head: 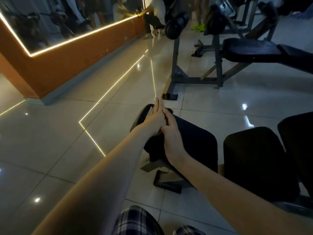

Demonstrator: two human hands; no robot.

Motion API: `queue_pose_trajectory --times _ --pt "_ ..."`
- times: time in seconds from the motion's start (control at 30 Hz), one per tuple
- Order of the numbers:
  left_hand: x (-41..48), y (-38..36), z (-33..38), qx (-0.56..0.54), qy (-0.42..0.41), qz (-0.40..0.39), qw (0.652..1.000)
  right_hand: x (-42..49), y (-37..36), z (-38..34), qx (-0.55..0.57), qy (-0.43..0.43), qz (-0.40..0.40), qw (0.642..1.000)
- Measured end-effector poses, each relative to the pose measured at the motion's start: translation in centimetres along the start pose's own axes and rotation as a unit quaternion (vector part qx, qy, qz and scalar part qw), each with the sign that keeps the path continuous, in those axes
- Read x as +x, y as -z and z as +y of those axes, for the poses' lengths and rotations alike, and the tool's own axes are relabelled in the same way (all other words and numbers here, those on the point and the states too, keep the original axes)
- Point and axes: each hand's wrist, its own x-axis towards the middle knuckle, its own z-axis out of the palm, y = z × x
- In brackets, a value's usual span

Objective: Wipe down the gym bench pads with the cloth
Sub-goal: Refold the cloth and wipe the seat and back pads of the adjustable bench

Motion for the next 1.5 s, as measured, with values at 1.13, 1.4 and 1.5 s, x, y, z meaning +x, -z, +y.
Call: queue_pose_trajectory --times 1.13,1.4,1.5 --pt "0.6 -0.1 -4.0 0.109 0.009 0.143 0.984 9.1 1.1 3.4 -0.409 0.031 0.057 0.910" --pt "-0.4 0.1 -3.9 0.314 -0.071 0.085 0.943 1.9 3.3 4.9 -0.413 0.081 0.011 0.907" --pt "-0.4 -0.1 -3.6 0.363 -0.068 0.084 0.925 -3.4 5.2 6.6 -0.424 0.094 -0.001 0.901"
